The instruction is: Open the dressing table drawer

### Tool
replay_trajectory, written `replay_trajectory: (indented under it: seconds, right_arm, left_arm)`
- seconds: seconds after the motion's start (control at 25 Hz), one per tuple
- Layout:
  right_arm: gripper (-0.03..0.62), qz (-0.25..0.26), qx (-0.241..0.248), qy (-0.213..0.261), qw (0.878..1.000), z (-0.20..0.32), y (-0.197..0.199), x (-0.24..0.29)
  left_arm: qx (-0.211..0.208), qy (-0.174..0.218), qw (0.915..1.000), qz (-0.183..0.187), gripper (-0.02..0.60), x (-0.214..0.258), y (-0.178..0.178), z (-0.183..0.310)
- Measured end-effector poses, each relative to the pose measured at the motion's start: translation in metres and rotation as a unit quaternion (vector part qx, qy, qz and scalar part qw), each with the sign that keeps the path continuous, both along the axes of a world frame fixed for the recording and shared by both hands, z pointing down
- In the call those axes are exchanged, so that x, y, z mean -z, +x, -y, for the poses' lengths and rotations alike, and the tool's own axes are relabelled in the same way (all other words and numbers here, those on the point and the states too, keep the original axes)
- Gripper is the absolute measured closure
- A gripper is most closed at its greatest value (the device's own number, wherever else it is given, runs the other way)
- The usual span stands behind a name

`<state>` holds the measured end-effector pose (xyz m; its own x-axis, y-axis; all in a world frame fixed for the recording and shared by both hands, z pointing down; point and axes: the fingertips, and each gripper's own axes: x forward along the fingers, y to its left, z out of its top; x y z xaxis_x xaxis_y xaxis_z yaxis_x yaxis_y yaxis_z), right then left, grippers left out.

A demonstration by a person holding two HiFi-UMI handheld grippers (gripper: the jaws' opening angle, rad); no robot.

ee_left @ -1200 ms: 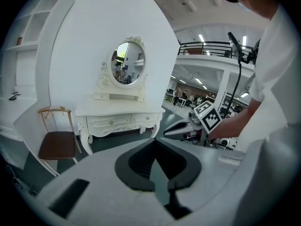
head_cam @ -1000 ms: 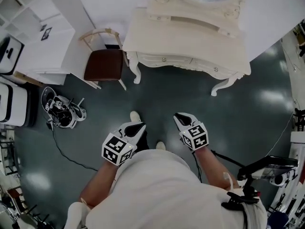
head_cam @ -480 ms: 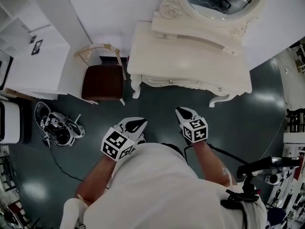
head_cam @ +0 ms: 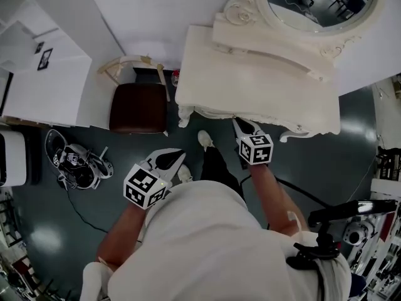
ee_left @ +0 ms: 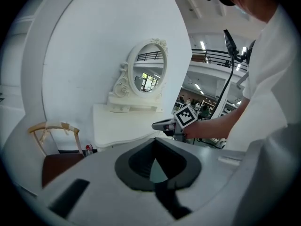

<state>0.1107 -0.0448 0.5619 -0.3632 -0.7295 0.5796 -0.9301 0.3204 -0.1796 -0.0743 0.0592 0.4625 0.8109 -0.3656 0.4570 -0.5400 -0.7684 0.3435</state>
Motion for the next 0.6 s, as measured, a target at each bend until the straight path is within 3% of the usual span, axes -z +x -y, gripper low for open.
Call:
replay_trajectory:
  seconds: [0.28,0.6]
  right_arm:
    - [0.546,0.018,-0.023,-0.005,1.000,0.118,0.031,-0.018]
    - [0.522,0.051,-0.037,-0.028,0.998,0.233,0.060,-0.047]
  left_arm:
    - [0.059,0.003,0.9982,0.007,0.578,0.013,0.000,0.084]
    - [0.098,0.008,0.9948,0.028,0.578,0.022,0.018,0.167]
